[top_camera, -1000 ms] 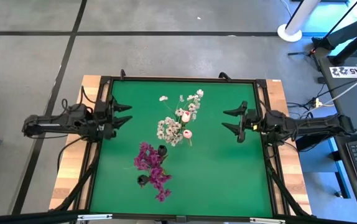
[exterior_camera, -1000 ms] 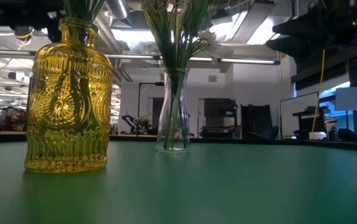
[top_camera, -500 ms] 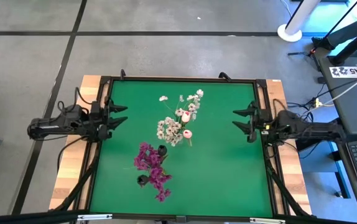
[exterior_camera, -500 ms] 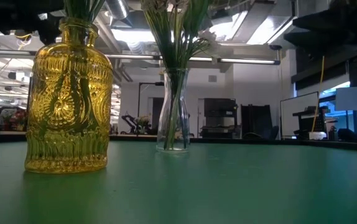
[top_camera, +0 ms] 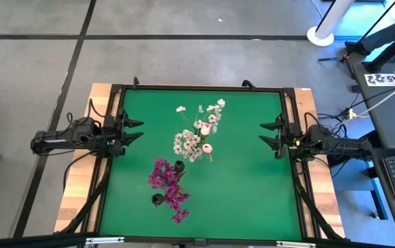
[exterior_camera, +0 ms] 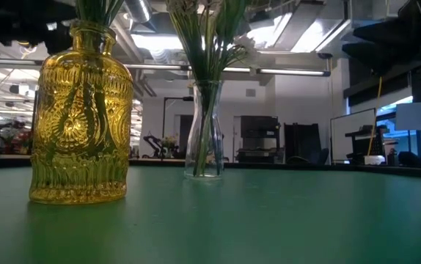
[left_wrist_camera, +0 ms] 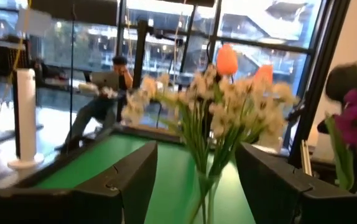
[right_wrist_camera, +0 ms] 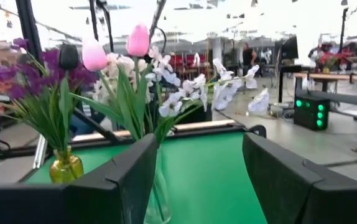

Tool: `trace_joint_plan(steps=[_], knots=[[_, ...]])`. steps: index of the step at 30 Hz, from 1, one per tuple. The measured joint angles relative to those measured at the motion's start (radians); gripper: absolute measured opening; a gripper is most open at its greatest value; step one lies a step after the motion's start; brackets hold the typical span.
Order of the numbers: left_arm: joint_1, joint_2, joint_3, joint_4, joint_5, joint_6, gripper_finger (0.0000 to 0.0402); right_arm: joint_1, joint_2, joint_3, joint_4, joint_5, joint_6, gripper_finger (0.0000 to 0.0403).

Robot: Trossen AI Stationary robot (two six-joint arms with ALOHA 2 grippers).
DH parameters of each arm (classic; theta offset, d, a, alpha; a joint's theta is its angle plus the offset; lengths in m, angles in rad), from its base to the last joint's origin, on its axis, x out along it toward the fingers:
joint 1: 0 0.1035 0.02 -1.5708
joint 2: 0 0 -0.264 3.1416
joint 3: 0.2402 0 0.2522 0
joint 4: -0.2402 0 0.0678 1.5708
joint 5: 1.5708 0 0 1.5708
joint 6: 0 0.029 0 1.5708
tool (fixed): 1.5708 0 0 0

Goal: Sort flowers into vase by color
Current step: Return to Home Position

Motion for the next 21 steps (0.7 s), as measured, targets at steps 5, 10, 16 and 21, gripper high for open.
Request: trace_joint_plan(steps=[5, 10, 16, 21], knots=[[0.0, 0.0, -0.083, 0.051, 0.004, -0.021, 0.0188, 0.0, 0.0, -0.108, 0.131, -0.021, -0.015, 0.0236], [0.0, 0.0, -0.155, 0.103, 0.002, -0.021, 0.0152, 0.0, -0.001, -0.108, 0.101, -0.018, -0.001, 0.0236], [0.0, 0.0, -0.198, 0.13, 0.002, -0.021, 0.0087, 0.0, -0.001, -0.11, 0.043, -0.019, 0.011, 0.0236], [0.0, 0.0, -0.202, 0.119, 0.005, -0.021, 0.002, 0.0, -0.001, -0.111, 0.047, -0.012, 0.032, 0.0236]])
